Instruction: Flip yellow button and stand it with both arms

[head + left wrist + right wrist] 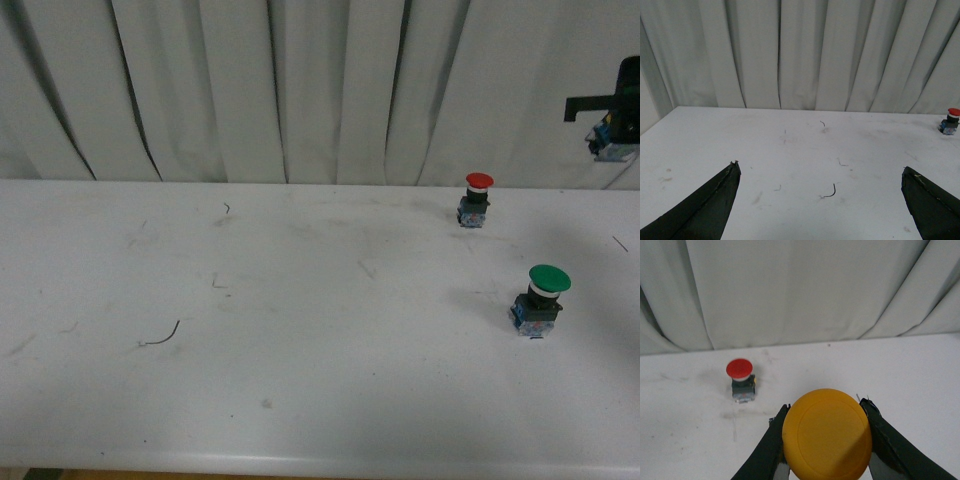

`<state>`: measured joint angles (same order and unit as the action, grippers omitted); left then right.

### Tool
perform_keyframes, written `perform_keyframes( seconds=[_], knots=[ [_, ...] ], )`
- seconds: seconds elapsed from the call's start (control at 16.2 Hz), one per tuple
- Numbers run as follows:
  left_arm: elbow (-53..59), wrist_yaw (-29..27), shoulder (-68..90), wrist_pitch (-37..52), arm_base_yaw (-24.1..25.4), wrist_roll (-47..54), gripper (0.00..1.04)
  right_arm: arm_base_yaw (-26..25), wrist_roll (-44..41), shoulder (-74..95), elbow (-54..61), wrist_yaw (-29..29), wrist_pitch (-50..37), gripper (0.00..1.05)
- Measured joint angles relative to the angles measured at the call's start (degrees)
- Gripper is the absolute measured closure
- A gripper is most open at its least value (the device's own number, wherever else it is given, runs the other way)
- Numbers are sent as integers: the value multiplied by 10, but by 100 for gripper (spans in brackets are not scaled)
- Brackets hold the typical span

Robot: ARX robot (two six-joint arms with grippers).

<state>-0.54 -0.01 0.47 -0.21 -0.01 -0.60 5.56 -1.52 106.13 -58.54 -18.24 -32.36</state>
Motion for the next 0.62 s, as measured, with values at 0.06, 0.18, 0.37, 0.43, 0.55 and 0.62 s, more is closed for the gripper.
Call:
perform_keyframes(
  seconds=[0.06,0.18,0.37,0.43,0.55,0.62],
  knots=[
    [0,0,0,0,0,0,7,0,5,33,-39,1,46,69],
    [0,0,0,0,0,0,7,4,13,95,-120,0,117,69],
    [0,0,0,0,0,0,7,24,34,172,-241,8,226,69],
    [0,0,0,0,0,0,7,31,40,189,-263,11,246,69],
    [0,0,0,0,0,0,7,43,58,224,-297,13,280,69],
    [0,0,0,0,0,0,7,47,66,234,-306,15,287,69]
  ],
)
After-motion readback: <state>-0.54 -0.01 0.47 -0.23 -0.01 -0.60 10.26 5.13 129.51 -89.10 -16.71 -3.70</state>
